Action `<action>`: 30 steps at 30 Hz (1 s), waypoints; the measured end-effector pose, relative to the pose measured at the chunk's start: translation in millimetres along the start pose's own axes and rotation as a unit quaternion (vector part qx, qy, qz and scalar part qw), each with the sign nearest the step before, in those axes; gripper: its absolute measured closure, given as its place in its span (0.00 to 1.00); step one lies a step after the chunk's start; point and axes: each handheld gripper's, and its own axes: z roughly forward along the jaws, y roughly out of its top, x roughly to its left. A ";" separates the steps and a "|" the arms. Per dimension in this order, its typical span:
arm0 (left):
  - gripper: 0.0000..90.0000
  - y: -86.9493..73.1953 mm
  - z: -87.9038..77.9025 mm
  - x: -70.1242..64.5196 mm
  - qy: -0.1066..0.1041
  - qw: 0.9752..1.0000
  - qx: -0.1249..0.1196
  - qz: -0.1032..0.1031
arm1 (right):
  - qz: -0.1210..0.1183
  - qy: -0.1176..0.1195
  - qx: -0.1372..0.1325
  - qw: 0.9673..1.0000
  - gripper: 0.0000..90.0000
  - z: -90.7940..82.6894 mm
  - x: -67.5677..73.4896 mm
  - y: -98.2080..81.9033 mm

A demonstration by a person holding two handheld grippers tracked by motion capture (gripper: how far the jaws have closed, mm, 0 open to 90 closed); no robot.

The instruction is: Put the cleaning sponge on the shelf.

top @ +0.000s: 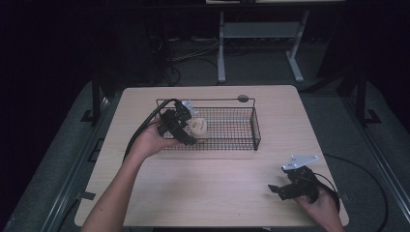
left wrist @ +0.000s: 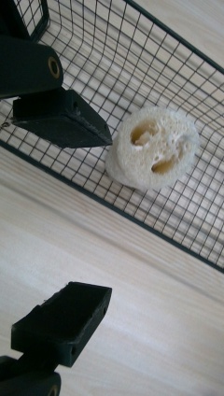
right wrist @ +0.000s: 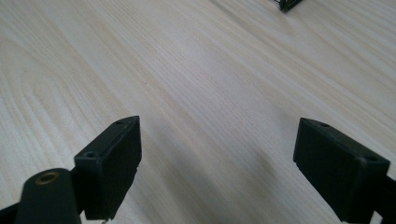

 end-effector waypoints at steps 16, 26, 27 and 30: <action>0.24 -16.0 -6.6 -21.8 -0.002 1.000 -0.010 0.015 | -0.002 0.000 0.003 1.000 0.16 1.4 1.0 0.8; 0.24 -28.8 -2.8 -31.1 -0.007 1.000 -0.011 0.016 | -0.001 0.000 0.004 1.000 0.16 1.7 0.8 0.7; 0.24 -29.7 -2.5 -31.9 -0.008 1.000 -0.008 0.017 | -0.001 0.000 0.004 1.000 0.16 1.6 0.6 0.7; 0.24 -34.2 -1.9 -34.8 -0.008 1.000 -0.009 0.018 | -0.002 -0.001 0.003 1.000 0.16 1.2 0.4 -0.1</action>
